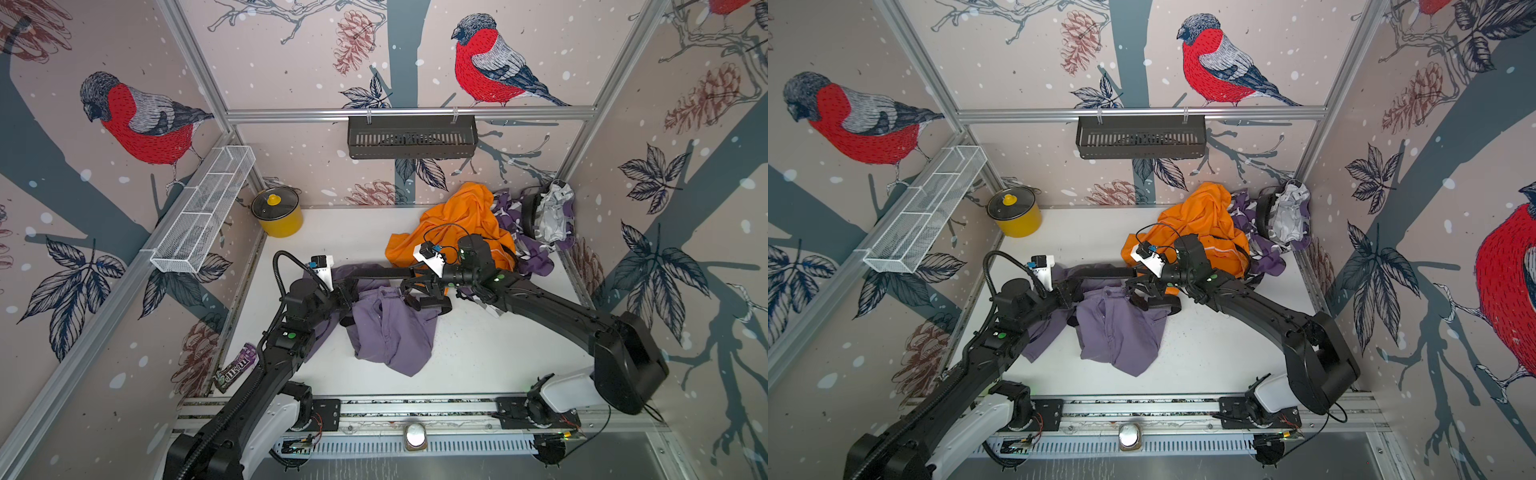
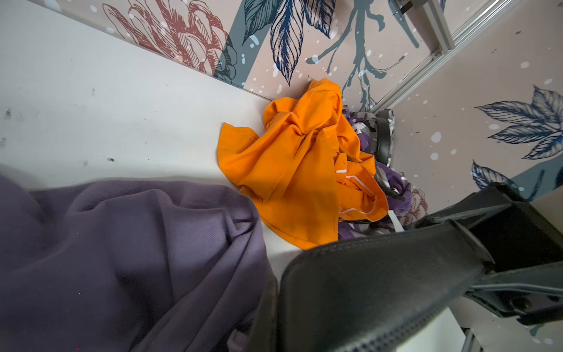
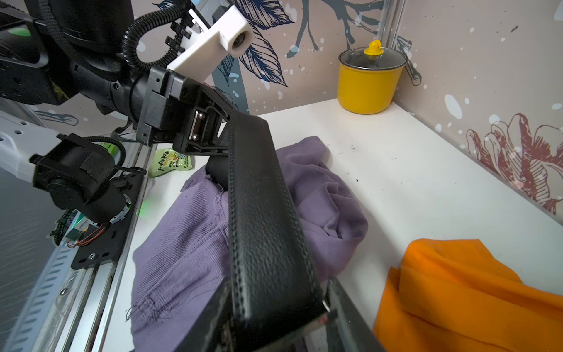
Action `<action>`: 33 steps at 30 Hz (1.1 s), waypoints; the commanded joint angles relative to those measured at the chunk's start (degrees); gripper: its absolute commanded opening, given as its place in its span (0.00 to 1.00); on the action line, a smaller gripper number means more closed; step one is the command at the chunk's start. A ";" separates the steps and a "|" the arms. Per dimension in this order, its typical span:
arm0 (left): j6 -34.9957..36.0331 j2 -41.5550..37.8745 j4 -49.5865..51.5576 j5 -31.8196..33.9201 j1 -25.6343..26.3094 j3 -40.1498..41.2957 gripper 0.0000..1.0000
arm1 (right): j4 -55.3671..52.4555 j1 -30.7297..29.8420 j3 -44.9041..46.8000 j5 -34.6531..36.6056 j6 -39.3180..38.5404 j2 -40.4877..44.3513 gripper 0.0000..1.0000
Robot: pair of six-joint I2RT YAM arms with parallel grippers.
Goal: Remove the belt from the trousers
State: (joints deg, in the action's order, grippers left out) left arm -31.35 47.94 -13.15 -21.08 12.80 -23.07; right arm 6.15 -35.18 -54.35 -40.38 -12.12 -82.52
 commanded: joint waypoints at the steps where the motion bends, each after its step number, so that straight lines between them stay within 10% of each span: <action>1: -6.62 -0.92 4.02 27.76 -3.13 1.27 0.00 | -9.19 2.73 -0.43 9.45 -0.24 0.84 0.00; 6: 3.55 2.66 1.88 18.56 0.82 -3.22 0.00 | -14.19 -2.07 -7.07 12.39 -2.71 -3.29 0.00; 12: 10.84 5.87 11.31 21.84 7.48 -12.06 0.67 | -20.55 -4.05 -17.02 14.44 -3.09 -9.47 0.00; 16: 15.25 2.41 14.95 26.18 9.38 -15.16 0.87 | -24.22 -4.21 -21.11 15.11 -3.16 -10.94 0.00; 33: 41.89 18.88 15.22 22.78 19.98 -32.17 0.99 | -29.59 -3.91 -24.14 15.45 -4.09 -10.16 0.00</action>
State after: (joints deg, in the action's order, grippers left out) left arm 4.54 65.60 5.06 3.75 32.23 -53.89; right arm -22.63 -39.16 -78.61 -25.50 -15.38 -93.36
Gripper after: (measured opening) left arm 0.992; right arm 0.444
